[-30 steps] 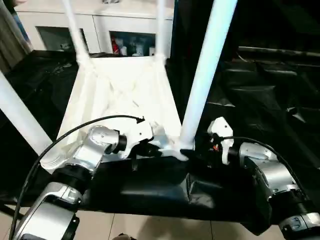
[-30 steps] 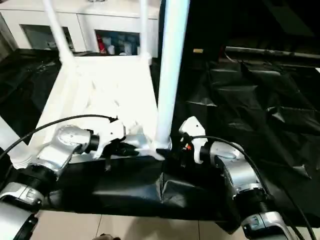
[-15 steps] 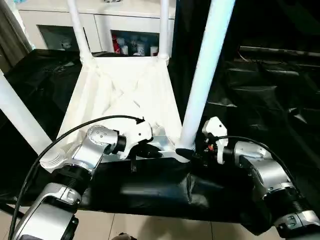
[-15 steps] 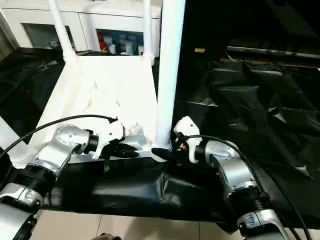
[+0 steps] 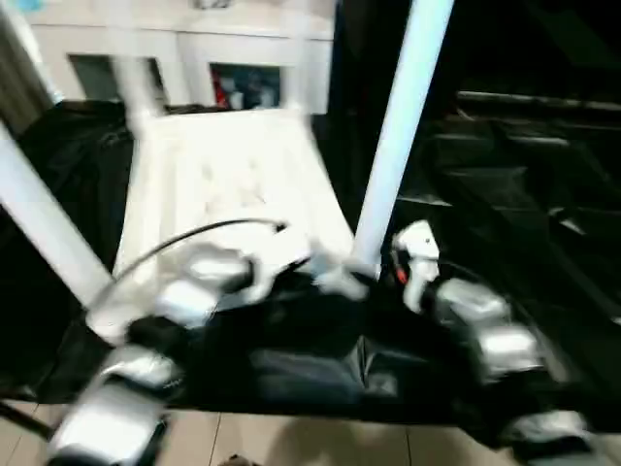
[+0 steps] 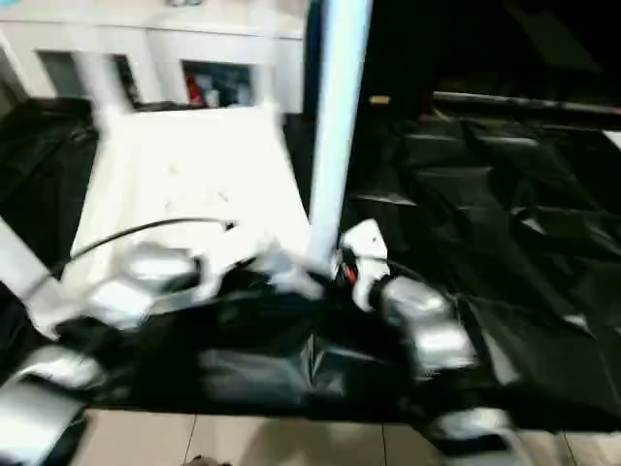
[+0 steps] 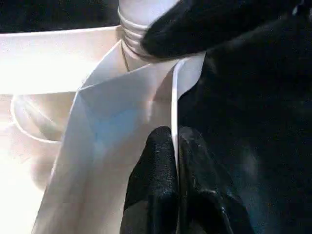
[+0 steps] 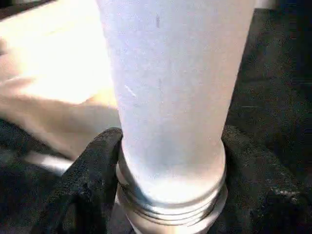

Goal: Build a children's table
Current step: Rotate leg to tighten

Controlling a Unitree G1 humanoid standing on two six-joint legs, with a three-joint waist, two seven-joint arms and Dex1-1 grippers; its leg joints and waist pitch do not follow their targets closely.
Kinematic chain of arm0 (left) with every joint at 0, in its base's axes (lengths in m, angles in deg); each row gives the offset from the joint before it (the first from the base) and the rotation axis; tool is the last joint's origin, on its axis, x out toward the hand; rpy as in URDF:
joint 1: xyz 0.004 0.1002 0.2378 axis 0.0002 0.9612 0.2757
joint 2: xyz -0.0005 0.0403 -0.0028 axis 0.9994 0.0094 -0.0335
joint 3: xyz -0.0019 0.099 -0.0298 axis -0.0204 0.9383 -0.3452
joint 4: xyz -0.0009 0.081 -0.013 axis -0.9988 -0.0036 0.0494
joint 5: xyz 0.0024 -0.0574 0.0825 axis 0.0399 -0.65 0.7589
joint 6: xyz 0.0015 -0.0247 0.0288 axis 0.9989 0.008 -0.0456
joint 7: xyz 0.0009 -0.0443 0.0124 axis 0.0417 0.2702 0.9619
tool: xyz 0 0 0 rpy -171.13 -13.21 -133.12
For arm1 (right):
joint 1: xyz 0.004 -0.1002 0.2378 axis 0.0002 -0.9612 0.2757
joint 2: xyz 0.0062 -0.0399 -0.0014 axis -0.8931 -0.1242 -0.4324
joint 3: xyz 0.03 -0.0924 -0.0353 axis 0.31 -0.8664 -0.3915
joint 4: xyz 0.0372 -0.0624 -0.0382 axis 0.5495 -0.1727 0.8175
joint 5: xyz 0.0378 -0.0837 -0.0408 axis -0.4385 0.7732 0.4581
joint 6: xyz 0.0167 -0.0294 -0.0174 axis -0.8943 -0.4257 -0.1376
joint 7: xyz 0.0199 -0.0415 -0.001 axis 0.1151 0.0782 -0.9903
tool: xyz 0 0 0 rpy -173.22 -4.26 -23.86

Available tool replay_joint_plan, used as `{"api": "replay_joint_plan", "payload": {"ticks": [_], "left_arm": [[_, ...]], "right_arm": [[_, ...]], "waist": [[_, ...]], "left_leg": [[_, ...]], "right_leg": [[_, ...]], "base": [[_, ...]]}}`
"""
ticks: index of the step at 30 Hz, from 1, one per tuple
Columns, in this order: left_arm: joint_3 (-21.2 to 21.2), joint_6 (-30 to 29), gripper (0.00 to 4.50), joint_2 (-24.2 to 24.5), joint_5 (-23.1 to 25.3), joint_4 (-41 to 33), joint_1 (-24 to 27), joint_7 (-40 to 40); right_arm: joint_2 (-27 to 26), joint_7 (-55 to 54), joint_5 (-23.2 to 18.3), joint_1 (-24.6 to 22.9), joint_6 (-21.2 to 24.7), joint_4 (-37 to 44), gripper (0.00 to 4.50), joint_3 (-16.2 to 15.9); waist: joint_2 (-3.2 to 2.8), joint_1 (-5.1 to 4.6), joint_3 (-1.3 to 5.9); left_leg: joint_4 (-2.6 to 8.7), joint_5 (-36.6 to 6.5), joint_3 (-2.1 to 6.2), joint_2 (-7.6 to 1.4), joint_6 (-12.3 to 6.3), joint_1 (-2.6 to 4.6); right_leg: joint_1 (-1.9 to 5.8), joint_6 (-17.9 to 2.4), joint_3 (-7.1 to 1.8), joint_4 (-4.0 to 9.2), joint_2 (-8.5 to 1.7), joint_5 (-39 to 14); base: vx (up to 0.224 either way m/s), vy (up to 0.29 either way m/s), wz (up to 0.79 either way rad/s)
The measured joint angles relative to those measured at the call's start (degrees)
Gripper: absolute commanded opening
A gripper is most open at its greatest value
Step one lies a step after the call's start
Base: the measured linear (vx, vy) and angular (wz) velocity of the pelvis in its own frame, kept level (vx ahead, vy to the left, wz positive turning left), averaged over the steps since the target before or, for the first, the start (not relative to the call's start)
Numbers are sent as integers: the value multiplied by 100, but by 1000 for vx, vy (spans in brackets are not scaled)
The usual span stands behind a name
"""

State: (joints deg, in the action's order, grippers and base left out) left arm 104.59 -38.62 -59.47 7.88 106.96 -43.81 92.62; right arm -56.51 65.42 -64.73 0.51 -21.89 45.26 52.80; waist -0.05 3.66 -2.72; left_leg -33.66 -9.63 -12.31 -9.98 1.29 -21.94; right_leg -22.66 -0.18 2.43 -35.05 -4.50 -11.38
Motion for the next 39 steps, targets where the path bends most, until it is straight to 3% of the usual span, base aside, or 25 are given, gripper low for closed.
{"api": "replay_joint_plan", "payload": {"ticks": [4, 7, 8, 9, 12, 16, 26, 33, 39], "left_arm": [[-1, -103, 0, -309, 127, 236, -166, -669], [1, -86, 0, -380, 178, 305, -193, -825], [0, -58, 0, -388, 179, 355, -209, -843], [0, -37, 0, -388, 179, 373, -212, -843], [0, 18, 0, -373, 186, 382, -209, -833], [-10, 196, 0, -167, 133, 259, -117, -464], [-45, 595, 0, 578, -302, -392, 384, 1374], [-45, 389, 0, 856, -511, -745, 575, 2049], [-47, 353, 0, 861, -511, -807, 598, 2058]], "right_arm": [[-376, -1090, 168, 355, 38, -397, 270, 156], [-428, -1233, 243, 465, -39, -582, 270, 182], [-448, -1235, 260, 489, -82, -645, 326, 214], [-454, -1234, 265, 491, -126, -678, 340, 222], [-455, -1112, 265, 459, -277, -692, 345, 221], [-195, -344, 179, 346, -203, -478, 387, 132], [1220, 2477, -86, -153, 58, 802, 387, -579], [1435, 3070, -154, -251, 268, 941, 387, -774], [1422, 3092, -83, -245, 286, 908, 335, -818]], "waist": [[-1, -25, 7], [-4, -23, 16], [-5, -24, 20], [-7, -24, 22], [-10, -23, 23], [-9, -31, 20], [-25, 93, 15], [-15, 140, 8], [-10, 141, 5]], "left_leg": [[2, -1, 0, 2, -1, -1], [8, -3, 1, 4, -3, 0], [8, -3, 2, 4, -3, 0], [8, -2, 3, 4, -3, 0], [7, -2, 3, 4, -3, -1], [18, -2, 3, 2, -3, -8], [36, -1, 1, -1, -1, -14], [42, -2, -4, -2, -1, -21], [42, -2, -6, -1, -1, -21]], "right_leg": [[4, -10, -1, 9, 0, 6], [8, -18, 0, 12, 0, 11], [8, -18, 1, 12, 0, 11], [9, -17, 1, 12, 0, 10], [7, -16, 1, 12, 0, 10], [-5, -14, 4, 10, 0, 9], [-17, 1, 7, 10, 3, 0], [-30, 2, 7, 9, 3, -1], [-30, 2, 6, 9, 2, -1]], "base": [[0, 0, 0], [0, 0, 0], [0, 0, 0], [0, 0, 0], [0, 0, 0], [0, 0, 0], [0, 0, 0], [0, 0, 0], [0, 0, 0]]}}
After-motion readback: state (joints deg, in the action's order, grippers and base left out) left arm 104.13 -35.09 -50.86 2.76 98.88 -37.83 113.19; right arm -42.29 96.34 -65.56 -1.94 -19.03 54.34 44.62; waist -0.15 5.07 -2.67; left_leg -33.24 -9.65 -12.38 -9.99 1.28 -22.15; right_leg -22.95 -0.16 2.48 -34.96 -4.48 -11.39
